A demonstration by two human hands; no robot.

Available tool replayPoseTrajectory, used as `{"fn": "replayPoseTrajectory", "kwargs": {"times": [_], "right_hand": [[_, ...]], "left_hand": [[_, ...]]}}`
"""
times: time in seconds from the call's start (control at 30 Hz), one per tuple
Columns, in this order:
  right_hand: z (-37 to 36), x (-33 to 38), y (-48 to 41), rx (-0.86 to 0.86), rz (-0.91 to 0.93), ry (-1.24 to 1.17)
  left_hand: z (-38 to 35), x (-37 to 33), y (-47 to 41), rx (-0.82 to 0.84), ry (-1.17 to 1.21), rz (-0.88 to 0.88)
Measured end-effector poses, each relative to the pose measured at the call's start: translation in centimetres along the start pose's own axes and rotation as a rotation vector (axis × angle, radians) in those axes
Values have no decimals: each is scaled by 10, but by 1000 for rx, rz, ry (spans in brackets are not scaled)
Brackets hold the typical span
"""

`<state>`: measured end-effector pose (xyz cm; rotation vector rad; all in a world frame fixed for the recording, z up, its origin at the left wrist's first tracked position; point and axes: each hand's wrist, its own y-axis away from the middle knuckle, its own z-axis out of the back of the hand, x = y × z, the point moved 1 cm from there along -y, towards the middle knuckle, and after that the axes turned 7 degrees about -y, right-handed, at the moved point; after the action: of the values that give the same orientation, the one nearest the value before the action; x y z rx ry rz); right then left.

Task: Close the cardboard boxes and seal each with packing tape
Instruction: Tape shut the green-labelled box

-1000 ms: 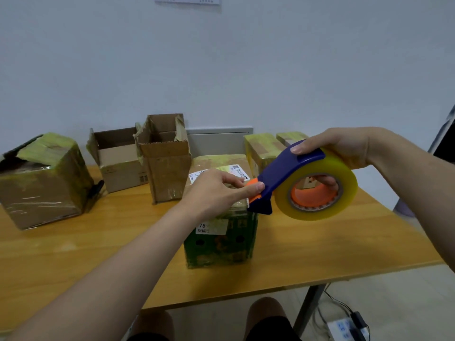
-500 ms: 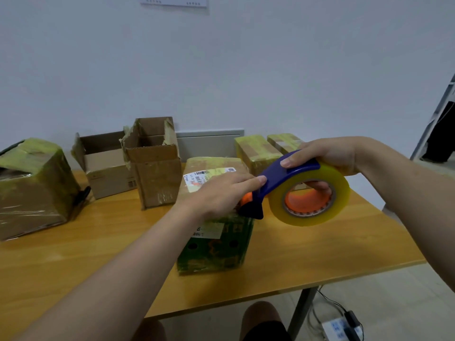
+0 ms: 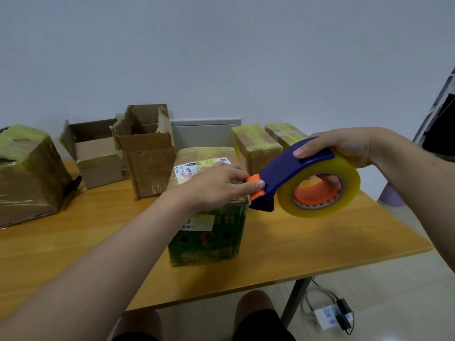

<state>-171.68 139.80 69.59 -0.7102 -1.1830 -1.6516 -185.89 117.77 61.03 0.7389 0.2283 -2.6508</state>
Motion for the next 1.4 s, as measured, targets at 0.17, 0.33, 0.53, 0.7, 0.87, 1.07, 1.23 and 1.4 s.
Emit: {"fn": "replayPoseTrajectory", "kwargs": {"times": [0.17,0.33,0.53,0.7,0.87,1.07,1.23,1.4], "right_hand": [[-2,1,3,8,-28,-23],[1,1,4,-21,-40,55],[-9,13,-2,-15,-64,74],[-14,30,-2,10,-110,188],[-41,24,-30,50,-241,437],[-30,26,-22,-138,-119,422],[-16,34,-17,-537,120,265],[-46,37,-39,-729,340,-106]], "left_hand": [[1,-1,0,-62,-22,46],[-2,-16,-1,-95,-115,93],[0,1,1,-58,34,33],[3,3,3,-11,182,21],[-1,6,-1,-58,-33,48],[7,10,11,-302,113,-11],[4,-4,15,-362,-186,-44],[-17,-7,17,-510,-796,-153]]}}
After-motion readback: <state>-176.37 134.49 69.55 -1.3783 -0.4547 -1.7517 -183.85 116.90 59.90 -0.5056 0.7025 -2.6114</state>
